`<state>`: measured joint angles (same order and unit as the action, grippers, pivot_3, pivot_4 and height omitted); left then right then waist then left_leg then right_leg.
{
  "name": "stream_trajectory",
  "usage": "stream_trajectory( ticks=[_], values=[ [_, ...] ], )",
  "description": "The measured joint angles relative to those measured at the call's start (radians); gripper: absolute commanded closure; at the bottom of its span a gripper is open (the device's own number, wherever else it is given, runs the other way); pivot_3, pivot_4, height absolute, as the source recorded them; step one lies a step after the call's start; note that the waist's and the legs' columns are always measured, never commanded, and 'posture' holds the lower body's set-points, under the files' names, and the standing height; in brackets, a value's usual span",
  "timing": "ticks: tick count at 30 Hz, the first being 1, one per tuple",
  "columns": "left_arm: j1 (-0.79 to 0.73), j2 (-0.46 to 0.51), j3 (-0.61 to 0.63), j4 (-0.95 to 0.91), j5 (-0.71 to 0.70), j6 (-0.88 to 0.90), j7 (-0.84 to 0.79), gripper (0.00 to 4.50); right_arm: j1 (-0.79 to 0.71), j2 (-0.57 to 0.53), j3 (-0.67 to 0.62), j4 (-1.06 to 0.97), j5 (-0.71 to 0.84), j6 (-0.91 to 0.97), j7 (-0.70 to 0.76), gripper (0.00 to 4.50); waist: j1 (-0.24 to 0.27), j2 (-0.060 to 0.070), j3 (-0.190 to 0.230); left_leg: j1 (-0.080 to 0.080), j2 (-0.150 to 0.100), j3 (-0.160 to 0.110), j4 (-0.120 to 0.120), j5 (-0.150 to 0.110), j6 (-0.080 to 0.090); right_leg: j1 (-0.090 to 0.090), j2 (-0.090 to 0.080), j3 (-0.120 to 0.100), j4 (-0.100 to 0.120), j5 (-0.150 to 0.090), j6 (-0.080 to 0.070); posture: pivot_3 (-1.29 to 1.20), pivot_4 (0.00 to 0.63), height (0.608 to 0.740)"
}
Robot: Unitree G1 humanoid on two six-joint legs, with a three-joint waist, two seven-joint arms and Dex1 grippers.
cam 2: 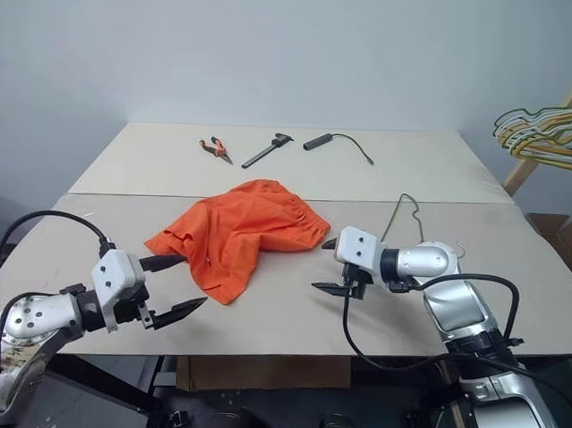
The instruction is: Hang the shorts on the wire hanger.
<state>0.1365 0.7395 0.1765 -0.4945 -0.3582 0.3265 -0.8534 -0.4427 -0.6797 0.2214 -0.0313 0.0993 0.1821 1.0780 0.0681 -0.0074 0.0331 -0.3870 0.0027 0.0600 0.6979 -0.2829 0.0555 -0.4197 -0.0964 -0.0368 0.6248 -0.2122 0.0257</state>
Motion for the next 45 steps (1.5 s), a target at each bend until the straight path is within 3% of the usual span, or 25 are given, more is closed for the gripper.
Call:
stream_trajectory(
  ticks=[13,21,25,34,44,45],
  values=[
    [-0.026,-0.032,-0.001,0.000,0.003,0.029,0.061,0.00,-0.001,0.005,0.000,0.000,-0.001,0.000,-0.010,0.05,-0.001,0.000,0.000,0.000,0.000,0.000,0.000,0.000,0.000,0.000,0.000,0.001,0.001,0.000,0.000,0.09,0.000,0.740],
    [-0.028,-0.036,-0.013,-0.001,-0.017,0.162,0.098,0.00,-0.016,0.007,0.001,0.006,-0.008,0.000,-0.018,0.05,-0.005,0.000,0.000,0.001,0.000,0.000,0.000,0.000,0.000,0.000,0.000,0.001,0.001,0.000,0.000,0.04,0.000,0.740],
    [-0.072,-0.112,-0.020,0.001,-0.094,0.247,0.133,0.00,-0.017,0.011,0.001,0.001,-0.008,0.005,-0.038,0.05,-0.009,-0.002,-0.001,0.001,0.000,0.000,0.001,0.000,0.000,0.000,0.000,0.001,0.001,0.000,0.000,0.02,0.000,0.740],
    [-0.242,-0.120,-0.316,0.110,0.131,0.331,0.251,0.00,0.026,0.030,-0.004,-0.062,-0.015,0.042,-0.110,0.05,-0.035,-0.002,-0.002,0.002,-0.002,0.001,0.001,0.000,0.000,0.002,0.000,0.003,0.002,0.000,0.000,-0.02,0.000,0.740],
    [-0.313,-0.093,-0.435,0.145,0.217,0.469,0.253,0.00,0.040,0.026,-0.005,-0.094,-0.016,0.072,-0.128,0.05,-0.071,-0.002,-0.002,0.004,-0.002,0.002,0.000,0.000,0.000,0.001,0.000,0.005,0.003,0.000,0.000,-0.02,0.000,0.740],
    [-0.324,-0.092,-0.442,0.145,0.222,0.483,0.252,0.40,0.040,0.026,-0.005,-0.094,-0.017,0.073,-0.128,0.00,-0.072,-0.002,-0.002,0.005,-0.002,0.002,0.000,0.000,0.000,0.002,0.000,0.005,0.003,0.000,0.000,-0.02,0.000,0.740]
  ],
)
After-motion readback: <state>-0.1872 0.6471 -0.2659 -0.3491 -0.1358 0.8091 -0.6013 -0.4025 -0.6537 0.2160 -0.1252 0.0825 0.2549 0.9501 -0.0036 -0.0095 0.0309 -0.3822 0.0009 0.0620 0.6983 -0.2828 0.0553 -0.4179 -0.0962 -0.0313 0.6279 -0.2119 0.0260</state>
